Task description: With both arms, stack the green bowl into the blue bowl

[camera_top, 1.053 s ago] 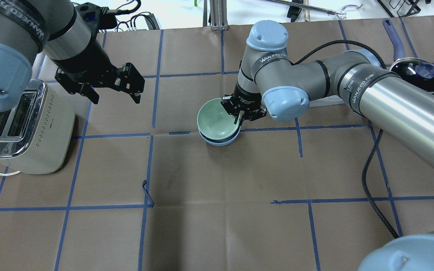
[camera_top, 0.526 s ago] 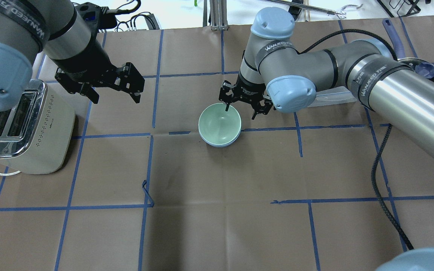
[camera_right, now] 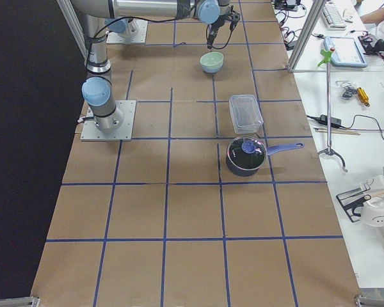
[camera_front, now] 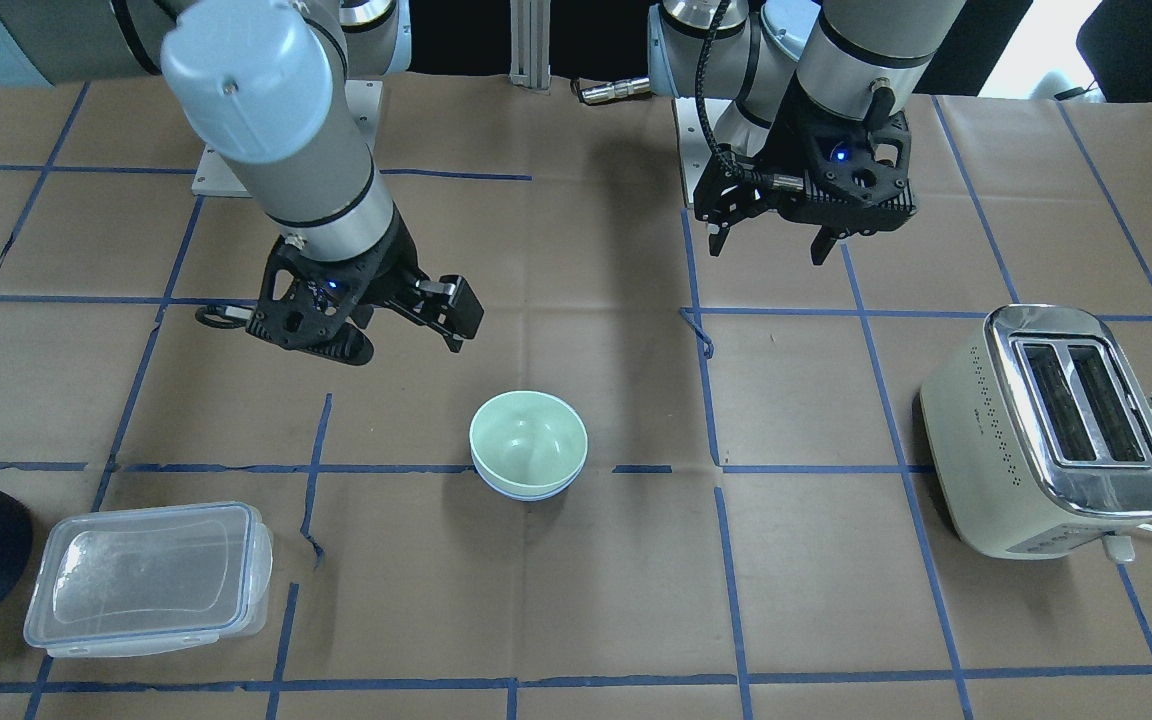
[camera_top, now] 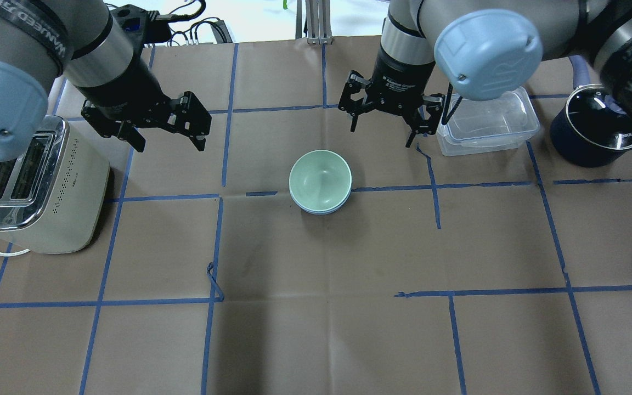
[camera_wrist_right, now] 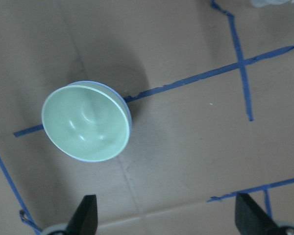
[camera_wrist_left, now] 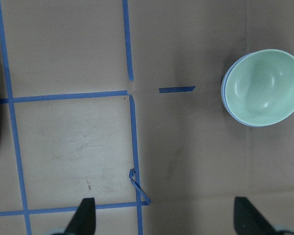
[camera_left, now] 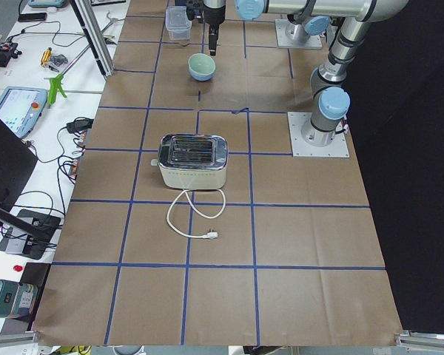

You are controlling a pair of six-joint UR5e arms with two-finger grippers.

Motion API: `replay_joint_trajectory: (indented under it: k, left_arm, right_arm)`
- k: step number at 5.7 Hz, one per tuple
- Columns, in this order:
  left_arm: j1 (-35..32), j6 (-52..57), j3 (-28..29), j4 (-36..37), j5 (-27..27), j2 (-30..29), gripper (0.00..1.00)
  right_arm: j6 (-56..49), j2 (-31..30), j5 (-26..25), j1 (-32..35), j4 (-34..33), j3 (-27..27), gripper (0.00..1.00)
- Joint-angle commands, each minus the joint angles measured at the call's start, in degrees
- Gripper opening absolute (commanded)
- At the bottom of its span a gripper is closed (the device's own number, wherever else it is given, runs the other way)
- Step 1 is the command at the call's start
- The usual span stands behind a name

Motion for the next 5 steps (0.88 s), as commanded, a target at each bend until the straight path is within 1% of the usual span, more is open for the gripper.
replay_joint_trajectory:
  k: [1, 2, 5]
  left_arm:
    - [1.1, 0.1, 0.0, -1.4, 0.2, 0.3, 0.98]
    - [1.2, 0.7, 0.1, -2.5, 2.5, 0.4, 0.98]
    - [1.3, 1.8, 0.1, -2.7, 2.3, 0.8, 0.98]
  right_arm:
    - [-11.1, -7.2, -7.0, -4.8, 8.1, -0.1, 1.0]
    - [-12.5, -8.5, -7.2, -6.3, 10.2, 0.2, 1.0]
    - [-12.6, -8.4, -7.1, -6.9, 10.4, 0.3, 1.0]
